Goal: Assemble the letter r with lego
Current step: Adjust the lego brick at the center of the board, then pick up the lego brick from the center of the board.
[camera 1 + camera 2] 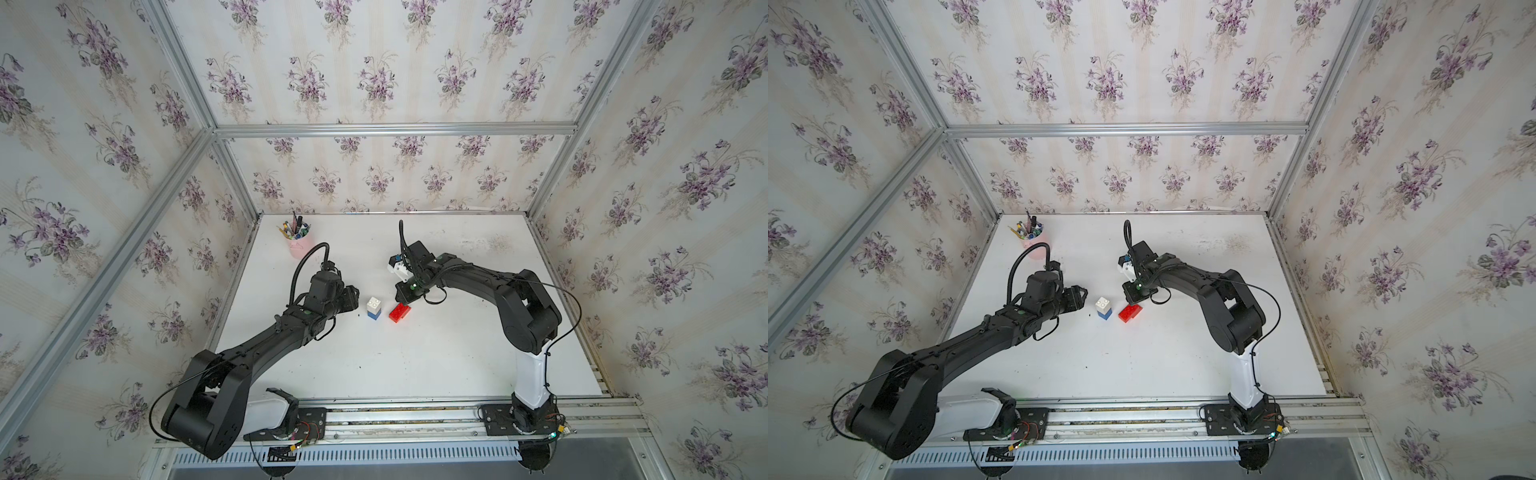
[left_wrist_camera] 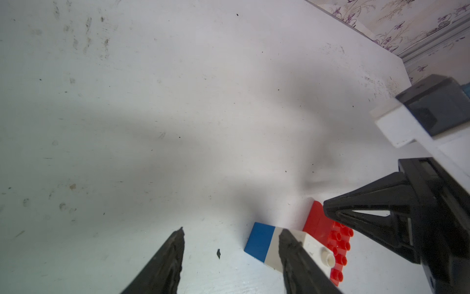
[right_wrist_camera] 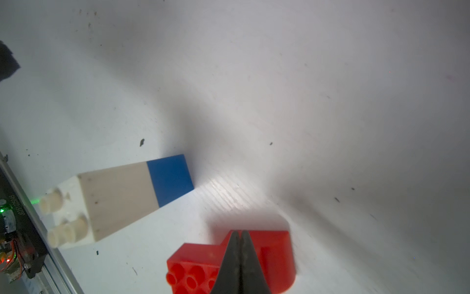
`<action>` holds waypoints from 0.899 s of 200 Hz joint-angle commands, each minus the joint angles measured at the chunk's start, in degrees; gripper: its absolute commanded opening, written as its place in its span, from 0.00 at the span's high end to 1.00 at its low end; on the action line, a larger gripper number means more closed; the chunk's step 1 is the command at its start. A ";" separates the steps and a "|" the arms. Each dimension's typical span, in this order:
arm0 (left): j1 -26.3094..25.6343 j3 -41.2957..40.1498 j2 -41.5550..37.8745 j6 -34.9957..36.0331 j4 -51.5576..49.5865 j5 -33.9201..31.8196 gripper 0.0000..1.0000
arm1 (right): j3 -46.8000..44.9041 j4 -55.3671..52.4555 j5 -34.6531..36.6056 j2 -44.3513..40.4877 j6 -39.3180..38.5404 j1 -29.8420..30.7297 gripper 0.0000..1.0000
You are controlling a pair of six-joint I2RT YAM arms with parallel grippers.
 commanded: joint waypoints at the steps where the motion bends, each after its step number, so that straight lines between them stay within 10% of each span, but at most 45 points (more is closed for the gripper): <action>1: 0.09 -0.07 -0.20 0.29 1.19 -0.36 0.38 | -1.77 -0.93 1.63 -1.86 0.15 -1.28 1.00; 114: 0.07 0.28 1.04 -0.32 2.73 1.57 0.39 | -14.94 5.70 -5.57 -14.75 1.45 -4.87 1.00; 148: 0.07 0.22 -0.47 0.04 1.10 0.80 0.39 | -15.73 11.74 -15.20 -15.34 -0.05 -7.07 0.55; 180: 0.09 -0.50 -2.05 0.24 -0.16 -0.39 0.39 | -16.73 14.11 -15.75 -17.00 -5.31 -7.07 0.40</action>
